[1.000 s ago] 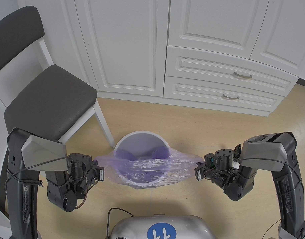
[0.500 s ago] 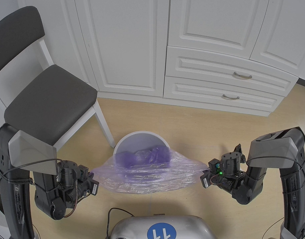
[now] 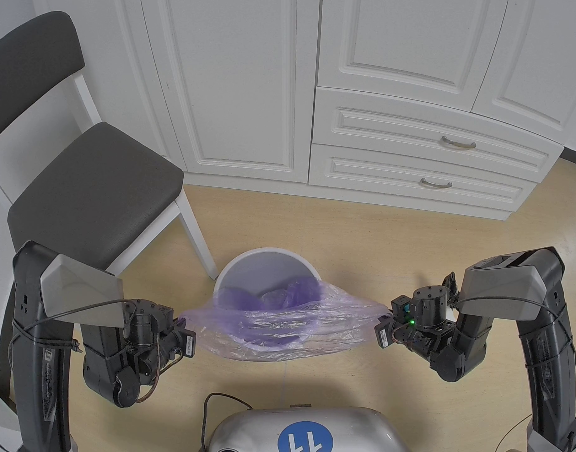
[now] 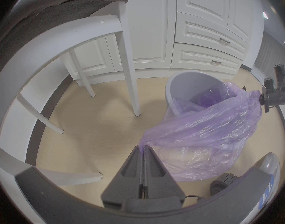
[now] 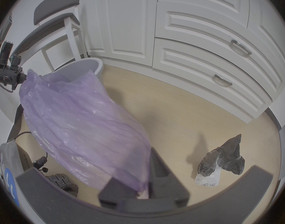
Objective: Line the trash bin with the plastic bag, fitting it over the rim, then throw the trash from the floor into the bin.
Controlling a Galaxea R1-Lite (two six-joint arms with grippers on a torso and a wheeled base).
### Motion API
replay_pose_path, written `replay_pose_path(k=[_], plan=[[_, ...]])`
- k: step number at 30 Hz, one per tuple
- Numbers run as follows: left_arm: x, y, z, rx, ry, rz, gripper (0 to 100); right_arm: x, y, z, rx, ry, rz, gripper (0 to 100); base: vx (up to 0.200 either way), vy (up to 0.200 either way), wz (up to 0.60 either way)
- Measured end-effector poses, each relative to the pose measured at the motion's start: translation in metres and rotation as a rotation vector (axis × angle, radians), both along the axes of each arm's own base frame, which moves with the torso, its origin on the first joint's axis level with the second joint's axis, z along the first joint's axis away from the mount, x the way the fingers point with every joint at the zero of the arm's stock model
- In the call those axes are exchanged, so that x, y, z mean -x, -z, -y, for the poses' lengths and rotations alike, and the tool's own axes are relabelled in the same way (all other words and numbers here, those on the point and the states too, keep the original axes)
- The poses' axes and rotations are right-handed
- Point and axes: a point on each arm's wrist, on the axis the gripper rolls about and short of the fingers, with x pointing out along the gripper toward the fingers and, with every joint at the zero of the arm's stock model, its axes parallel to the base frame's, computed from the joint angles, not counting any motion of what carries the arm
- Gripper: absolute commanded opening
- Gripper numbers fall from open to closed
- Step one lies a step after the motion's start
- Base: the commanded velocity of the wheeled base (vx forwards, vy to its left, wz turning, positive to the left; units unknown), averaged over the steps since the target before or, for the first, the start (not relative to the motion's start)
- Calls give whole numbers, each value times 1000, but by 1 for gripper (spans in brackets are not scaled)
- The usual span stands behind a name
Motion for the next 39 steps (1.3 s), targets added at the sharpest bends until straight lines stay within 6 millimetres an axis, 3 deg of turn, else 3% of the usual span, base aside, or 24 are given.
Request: replay_pose_path(k=[6,12,20,24,28,33,39], plan=[[-2,-1,0,13,-5,8,0,0,-2,-1,-45,-27,-5,100,0,0,0],[-2,-9,2,37,-9,29,0,8,-16,7,-181,-172,-63,100,0,0,0],[-8,-14,4,73,-24,58,0,11,-30,49,-385,-433,-140,100,0,0,0],[-13,-12,4,88,-34,64,0,7,-32,79,-494,-439,-152,100,0,0,0],[-15,-10,4,92,-40,64,0,3,-38,93,-550,-436,-79,100,0,0,0],[-16,-9,4,96,-42,67,0,13,-39,85,-564,-438,-101,100,0,0,0],[-17,-10,4,98,-43,70,0,32,-62,43,-502,-388,-55,100,0,0,0]])
